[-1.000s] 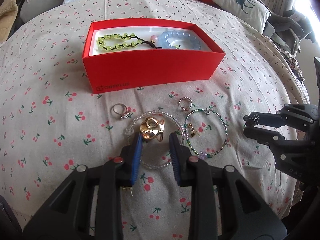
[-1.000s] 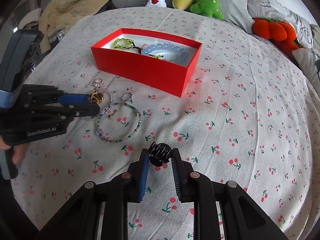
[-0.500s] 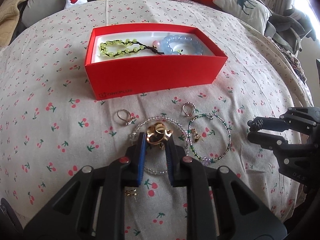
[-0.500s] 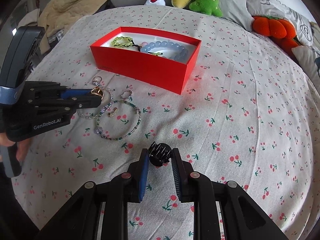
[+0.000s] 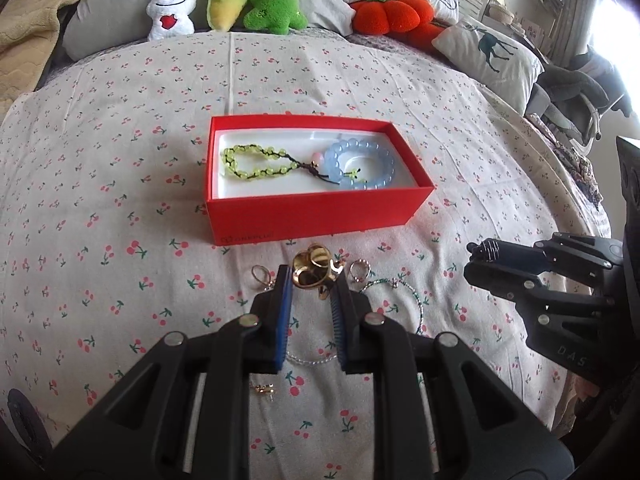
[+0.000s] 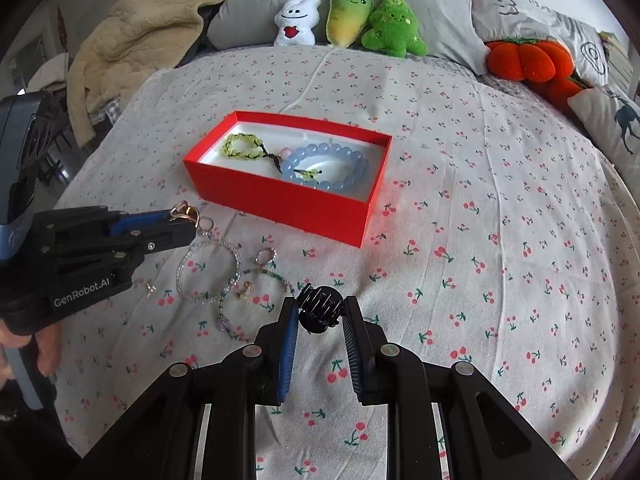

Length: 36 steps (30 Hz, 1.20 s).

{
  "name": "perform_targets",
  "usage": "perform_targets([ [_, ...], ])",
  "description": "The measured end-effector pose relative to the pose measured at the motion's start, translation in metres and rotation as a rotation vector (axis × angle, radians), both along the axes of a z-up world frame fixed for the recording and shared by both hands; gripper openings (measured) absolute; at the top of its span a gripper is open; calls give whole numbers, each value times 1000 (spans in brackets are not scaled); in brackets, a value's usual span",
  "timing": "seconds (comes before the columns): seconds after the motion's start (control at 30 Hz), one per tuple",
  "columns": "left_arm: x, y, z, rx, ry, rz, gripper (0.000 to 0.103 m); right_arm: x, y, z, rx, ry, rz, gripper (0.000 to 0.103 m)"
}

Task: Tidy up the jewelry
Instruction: 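Lower the gold pendant into the red box and open the left tool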

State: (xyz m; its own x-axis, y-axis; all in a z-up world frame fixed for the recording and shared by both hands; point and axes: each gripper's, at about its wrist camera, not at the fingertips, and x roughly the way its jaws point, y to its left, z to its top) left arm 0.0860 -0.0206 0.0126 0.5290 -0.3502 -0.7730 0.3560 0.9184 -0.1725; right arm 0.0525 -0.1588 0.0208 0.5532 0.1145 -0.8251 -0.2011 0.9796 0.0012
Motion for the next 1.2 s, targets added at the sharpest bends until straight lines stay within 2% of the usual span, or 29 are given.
perform_targets([
  [0.2, 11, 4, 19, -44, -17, 47, 20, 19, 0, 24, 63, -45, -45, 23],
  [0.37, 25, 8, 25, -76, -14, 74, 20, 35, 1, 26, 72, -46, -66, 23],
  [0.7, 53, 3, 13, -72, -19, 77, 20, 66, -8, 19, 111, -40, -124, 23],
  [0.9, 67, -1, -6, -62, 37, 74, 20, 80, -12, 9, 107, -24, -142, 23],
  [1.1, 69, -2, -8, -51, 32, 71, 20, 87, -16, 1, 96, -14, -147, 23],
  [1.2, 68, 0, -6, -50, 32, 79, 30, 89, -18, -1, 96, -13, -154, 23],
])
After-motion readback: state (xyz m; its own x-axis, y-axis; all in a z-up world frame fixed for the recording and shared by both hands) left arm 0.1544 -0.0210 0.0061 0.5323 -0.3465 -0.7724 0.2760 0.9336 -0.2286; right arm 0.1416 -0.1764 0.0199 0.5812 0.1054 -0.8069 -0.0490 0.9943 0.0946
